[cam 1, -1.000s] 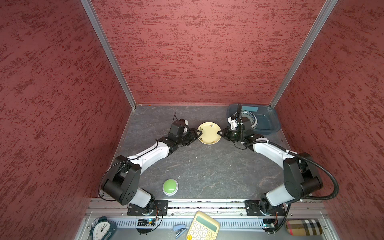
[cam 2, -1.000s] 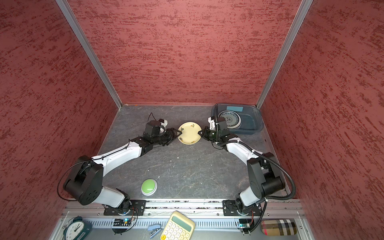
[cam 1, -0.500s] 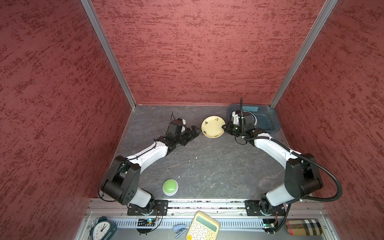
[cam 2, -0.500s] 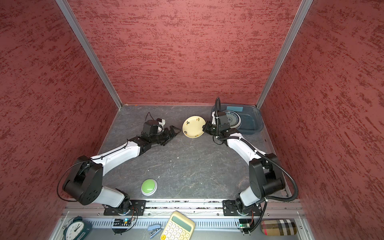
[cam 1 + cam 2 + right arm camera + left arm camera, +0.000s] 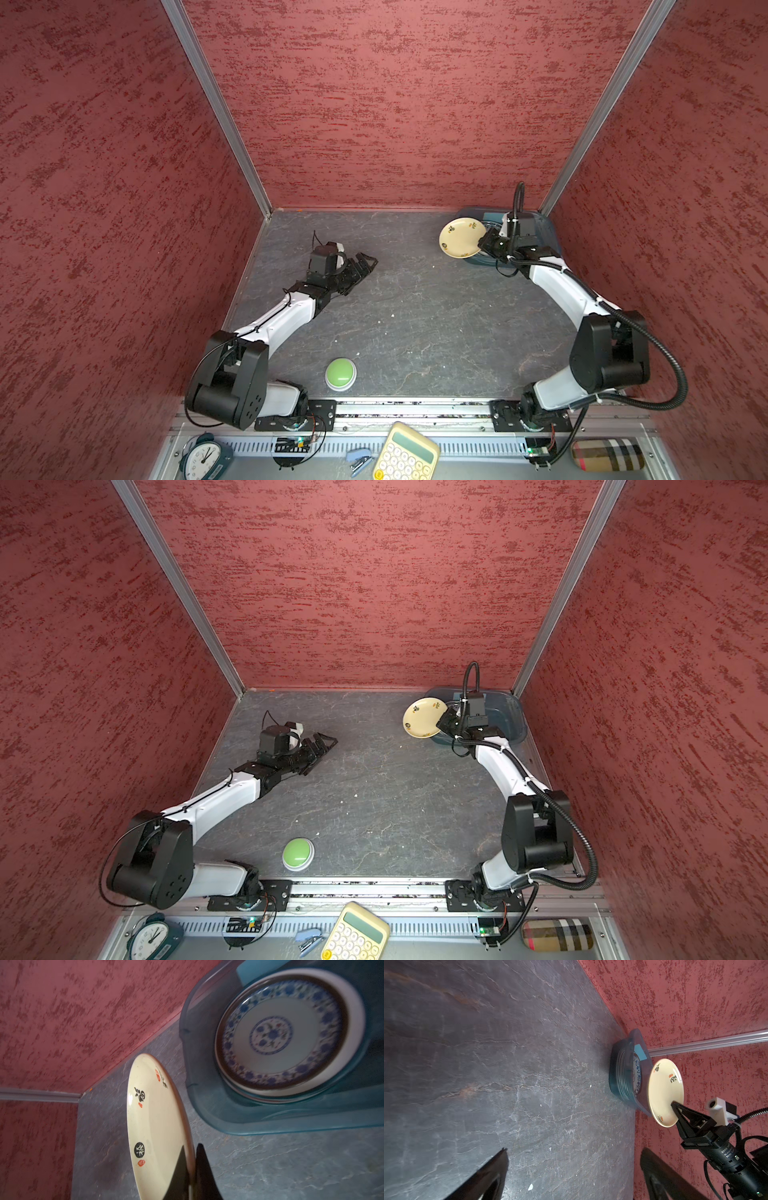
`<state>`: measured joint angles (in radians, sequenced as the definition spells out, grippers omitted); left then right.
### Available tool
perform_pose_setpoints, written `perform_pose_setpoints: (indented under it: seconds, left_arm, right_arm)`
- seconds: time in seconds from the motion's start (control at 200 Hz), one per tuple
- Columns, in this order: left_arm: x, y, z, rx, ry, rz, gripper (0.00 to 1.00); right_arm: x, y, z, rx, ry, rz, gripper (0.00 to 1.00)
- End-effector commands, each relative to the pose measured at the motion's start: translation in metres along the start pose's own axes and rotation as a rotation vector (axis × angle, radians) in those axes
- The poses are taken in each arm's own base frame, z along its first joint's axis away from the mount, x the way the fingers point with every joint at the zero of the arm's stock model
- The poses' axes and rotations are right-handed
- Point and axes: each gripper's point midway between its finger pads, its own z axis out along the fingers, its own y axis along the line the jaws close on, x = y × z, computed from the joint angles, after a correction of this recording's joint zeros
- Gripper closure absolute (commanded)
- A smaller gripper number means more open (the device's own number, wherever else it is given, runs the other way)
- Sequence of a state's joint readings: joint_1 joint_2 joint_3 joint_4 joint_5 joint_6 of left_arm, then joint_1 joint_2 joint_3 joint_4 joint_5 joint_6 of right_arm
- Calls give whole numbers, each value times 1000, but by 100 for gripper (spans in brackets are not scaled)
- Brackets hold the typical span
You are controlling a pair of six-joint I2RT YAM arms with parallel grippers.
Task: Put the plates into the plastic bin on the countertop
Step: 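Carry the cream plate to the bin with the right gripper while the left gripper releases, then lower the cream plate onto the stack and open the right gripper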
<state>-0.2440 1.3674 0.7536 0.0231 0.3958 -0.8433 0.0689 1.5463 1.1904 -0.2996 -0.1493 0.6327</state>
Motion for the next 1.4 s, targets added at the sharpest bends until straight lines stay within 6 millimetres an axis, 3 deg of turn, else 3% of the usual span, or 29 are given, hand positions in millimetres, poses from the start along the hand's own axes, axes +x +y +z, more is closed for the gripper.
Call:
perform_pose_setpoints:
  seconds: [0.0, 0.321, 0.696, 1.052, 1.398]
  left_arm:
    - [-3, 0, -3, 19, 7, 36, 1]
    - [-8, 16, 5, 3, 24, 22, 0]
    - [-12, 22, 3, 1, 23, 8, 1]
    - [-14, 22, -2, 1, 10, -2, 1]
    - [-13, 27, -2, -8, 6, -11, 1]
  right_arm:
    - [-36, -11, -9, 79, -103, -17, 100]
    - [-73, -53, 3, 195, -170, 39, 100]
    - [-85, -113, 28, 274, -156, 133, 100]
    - [-70, -120, 69, 194, -58, 180, 100]
    - [-67, -117, 79, 162, -35, 184, 100]
